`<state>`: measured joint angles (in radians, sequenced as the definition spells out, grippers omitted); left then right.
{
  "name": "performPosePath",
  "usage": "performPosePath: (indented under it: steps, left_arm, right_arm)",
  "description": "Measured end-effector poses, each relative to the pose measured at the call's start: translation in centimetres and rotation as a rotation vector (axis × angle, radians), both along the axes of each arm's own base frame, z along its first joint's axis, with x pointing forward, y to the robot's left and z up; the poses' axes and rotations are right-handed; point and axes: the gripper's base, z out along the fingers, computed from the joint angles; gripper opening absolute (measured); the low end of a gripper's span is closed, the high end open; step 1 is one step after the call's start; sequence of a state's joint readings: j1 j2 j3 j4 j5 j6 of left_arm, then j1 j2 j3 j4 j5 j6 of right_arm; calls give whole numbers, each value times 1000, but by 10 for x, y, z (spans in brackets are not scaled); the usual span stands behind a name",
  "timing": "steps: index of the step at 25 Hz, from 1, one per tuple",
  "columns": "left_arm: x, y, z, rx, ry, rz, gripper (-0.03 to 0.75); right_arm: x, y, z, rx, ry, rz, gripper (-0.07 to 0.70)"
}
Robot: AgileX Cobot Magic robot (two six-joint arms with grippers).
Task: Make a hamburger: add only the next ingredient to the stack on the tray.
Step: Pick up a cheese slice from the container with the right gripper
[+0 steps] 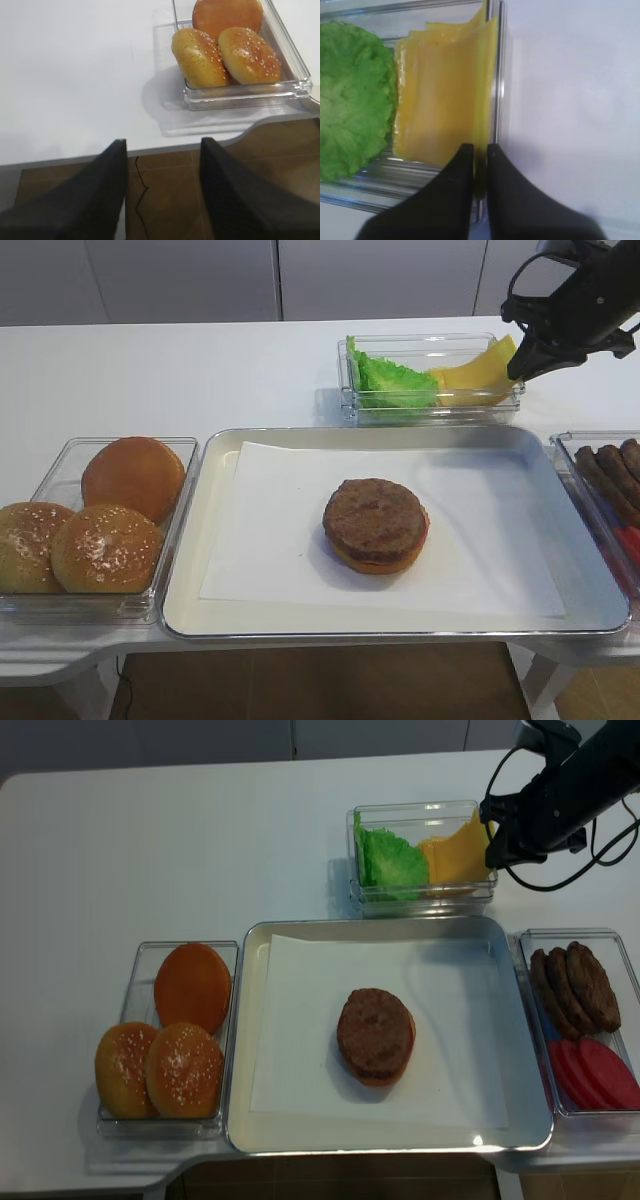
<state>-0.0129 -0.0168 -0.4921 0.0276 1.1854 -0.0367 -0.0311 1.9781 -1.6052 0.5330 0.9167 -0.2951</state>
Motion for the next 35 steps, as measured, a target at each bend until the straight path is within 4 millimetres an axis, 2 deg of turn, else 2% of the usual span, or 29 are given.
performPosePath:
  steps: [7,16,33,35]
  left_arm:
    - [0,0,0,0,0,0,349]
    - [0,0,0,0,0,0,349]
    - [0,0,0,0,0,0,349]
    - [0,0,0,0,0,0,349]
  right_arm:
    - [0,0,0,0,0,0,48]
    - [-3,0,10,-10,-21,4,48]
    - [-2,0,3,-8,2,7,48]
    - [-2,0,3,-8,2,7,69]
